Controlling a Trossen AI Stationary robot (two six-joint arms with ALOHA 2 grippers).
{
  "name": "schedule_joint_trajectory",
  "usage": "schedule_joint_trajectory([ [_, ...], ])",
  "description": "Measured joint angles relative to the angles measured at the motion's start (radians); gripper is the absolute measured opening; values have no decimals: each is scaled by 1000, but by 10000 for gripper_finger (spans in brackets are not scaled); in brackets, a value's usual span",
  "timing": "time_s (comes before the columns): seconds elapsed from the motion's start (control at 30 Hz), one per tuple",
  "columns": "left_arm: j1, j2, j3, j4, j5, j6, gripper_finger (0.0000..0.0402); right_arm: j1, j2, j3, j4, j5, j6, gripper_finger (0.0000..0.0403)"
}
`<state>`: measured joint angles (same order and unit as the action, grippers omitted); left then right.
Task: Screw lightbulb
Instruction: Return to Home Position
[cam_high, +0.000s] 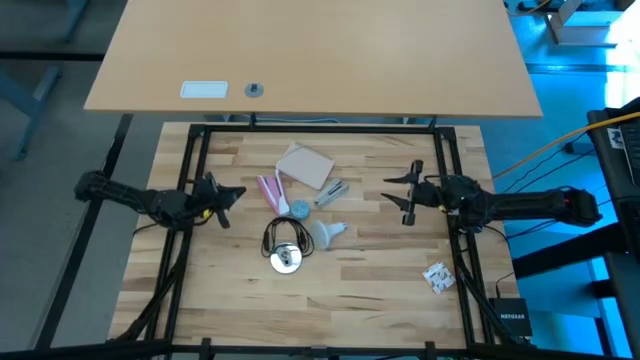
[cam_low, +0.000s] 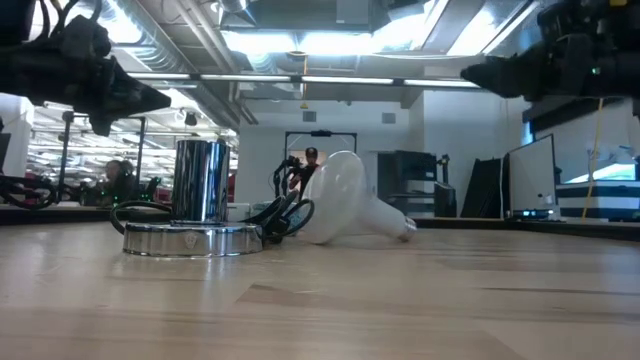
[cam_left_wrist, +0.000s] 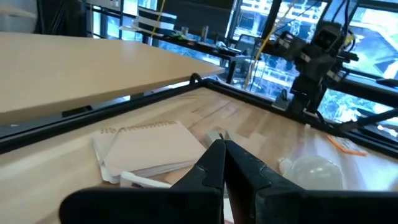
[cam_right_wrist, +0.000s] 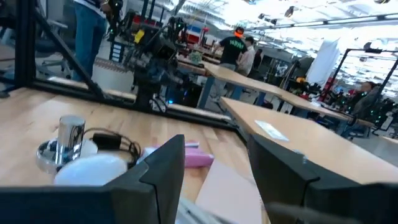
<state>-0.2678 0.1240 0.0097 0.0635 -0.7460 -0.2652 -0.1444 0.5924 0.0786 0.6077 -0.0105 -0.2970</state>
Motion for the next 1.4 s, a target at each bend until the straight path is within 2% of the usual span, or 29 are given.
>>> schedule_joint_trajectory([
  [0.17, 15, -6, 0, 0, 0, 0, 0, 0, -20, -67, -38, -6, 0, 182],
  [0.57, 14, -48, 0, 0, 0, 0, 0, 0, -29, -68, -595, -1, 0, 182],
  [0.7, 15, -86, 0, 0, 0, 0, 0, 0, -60, -68, -596, 11, 0, 182],
  [0.83, 15, -121, 0, 0, 0, 0, 0, 0, -148, -68, -596, 11, 0, 182],
  [1.17, 14, -120, 0, 0, 0, 0, 0, 0, -387, -69, -596, 11, 0, 182],
  [1.4, 14, -120, 0, 0, 0, 0, 0, 0, -492, -70, -596, 11, 0, 182],
])
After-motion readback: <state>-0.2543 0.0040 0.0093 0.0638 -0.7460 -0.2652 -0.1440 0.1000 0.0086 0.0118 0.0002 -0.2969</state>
